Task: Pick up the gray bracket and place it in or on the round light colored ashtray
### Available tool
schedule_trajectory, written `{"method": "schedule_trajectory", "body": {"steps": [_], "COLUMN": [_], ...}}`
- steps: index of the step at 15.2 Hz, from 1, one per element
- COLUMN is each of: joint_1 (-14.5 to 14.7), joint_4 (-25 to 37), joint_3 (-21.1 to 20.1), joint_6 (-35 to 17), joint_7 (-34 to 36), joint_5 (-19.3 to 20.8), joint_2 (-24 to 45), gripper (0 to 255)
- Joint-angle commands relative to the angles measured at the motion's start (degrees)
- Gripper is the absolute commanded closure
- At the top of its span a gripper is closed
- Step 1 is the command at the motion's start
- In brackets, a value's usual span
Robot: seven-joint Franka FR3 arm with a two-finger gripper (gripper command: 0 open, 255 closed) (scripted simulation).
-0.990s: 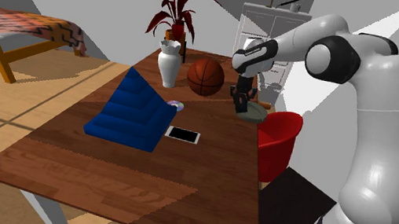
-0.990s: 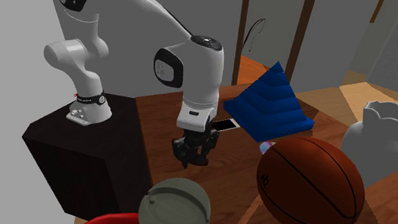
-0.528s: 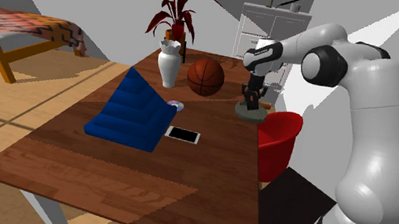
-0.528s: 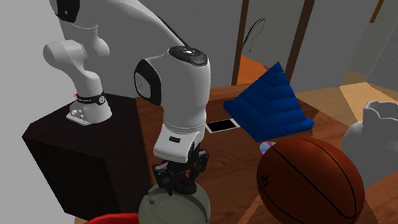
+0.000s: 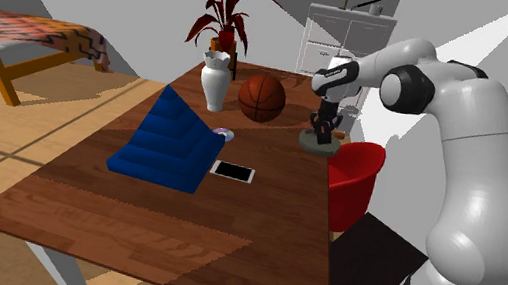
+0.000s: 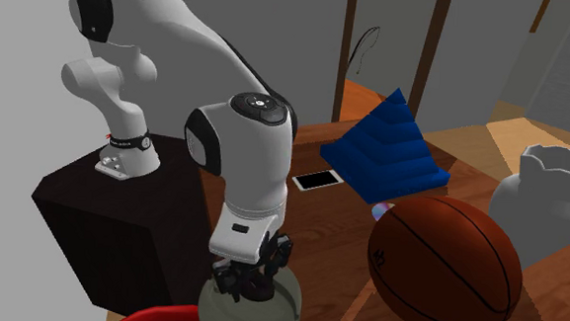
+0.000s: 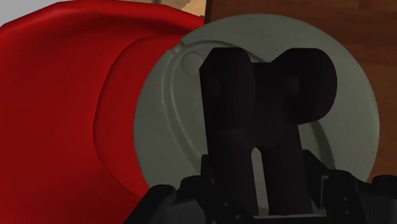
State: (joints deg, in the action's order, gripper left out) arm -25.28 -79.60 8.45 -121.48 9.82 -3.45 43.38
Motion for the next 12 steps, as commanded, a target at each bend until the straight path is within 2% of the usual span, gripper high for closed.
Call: {"method": "schedule_trajectory", "body": {"steps": [1, 4, 12], "joint_1": [-0.03, -0.11, -0.11], "joint_4": [-0.40, -0.58, -0.55], "joint_3": [-0.08, -0.19, -0.20], "joint_6": [-1.19, -2.72, -2.71], "joint_7": [-0.01, -0.02, -0.02], "joint_5": [-0.09, -0.22, -0.22], "joint_2": [0.78, 2.13, 2.15], "gripper": [255, 255, 255]}}
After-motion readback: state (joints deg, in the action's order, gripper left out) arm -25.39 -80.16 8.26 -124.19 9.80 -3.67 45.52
